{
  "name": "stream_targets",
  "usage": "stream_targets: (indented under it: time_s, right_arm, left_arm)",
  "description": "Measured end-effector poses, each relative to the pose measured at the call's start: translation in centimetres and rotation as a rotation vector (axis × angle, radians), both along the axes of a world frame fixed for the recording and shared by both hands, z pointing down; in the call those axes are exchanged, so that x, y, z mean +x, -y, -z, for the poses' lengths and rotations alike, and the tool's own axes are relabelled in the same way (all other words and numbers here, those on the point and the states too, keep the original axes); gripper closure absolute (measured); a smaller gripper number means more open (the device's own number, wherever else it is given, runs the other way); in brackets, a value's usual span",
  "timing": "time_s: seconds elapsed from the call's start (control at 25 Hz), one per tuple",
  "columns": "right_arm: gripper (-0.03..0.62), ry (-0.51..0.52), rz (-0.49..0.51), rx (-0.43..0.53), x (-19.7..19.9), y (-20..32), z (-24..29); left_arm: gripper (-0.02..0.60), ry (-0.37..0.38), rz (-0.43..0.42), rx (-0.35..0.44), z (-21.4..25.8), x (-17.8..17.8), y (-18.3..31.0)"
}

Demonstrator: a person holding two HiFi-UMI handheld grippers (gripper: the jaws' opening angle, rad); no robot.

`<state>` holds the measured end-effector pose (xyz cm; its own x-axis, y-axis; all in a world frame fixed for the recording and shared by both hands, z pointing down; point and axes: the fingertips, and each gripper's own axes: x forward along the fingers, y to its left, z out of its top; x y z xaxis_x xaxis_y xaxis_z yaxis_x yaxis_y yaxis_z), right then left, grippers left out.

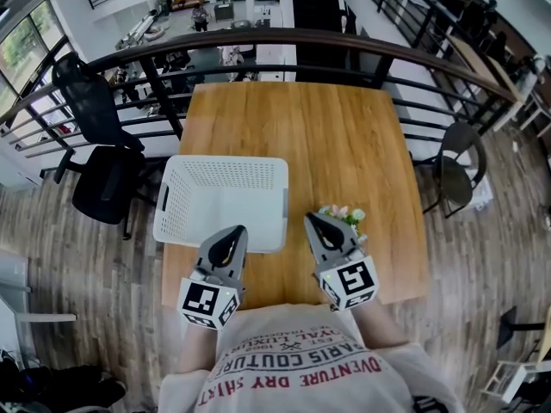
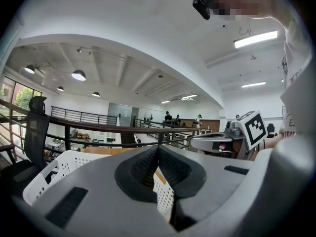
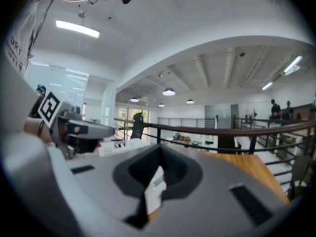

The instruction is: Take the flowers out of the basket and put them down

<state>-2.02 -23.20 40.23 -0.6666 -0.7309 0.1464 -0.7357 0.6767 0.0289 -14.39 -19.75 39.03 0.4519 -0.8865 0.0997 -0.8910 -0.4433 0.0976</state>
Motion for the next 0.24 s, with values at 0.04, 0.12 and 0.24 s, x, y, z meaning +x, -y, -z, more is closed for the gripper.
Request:
stream_targets:
  time_s: [0.04, 0.12, 0.24]
  right_arm:
    - [0.566, 0.003, -0.004, -0.002, -0.1, 0.0, 0.1]
    - [0.566, 0.005, -0.011, -0.005, -0.4, 0.2, 0.2]
    - [0.566, -0.005, -0.023, -0.010, -0.9, 0.4, 0.1]
  left_arm:
    - [0.557, -0.002, 0.002, 0.002, 0.1, -0.3, 0.0]
    - [0.557, -0.006, 0.004, 0.004, 0.0, -0.8, -0.1]
    - [0.557, -0.009, 0.006, 0.005, 0.0, -1.6, -0.1]
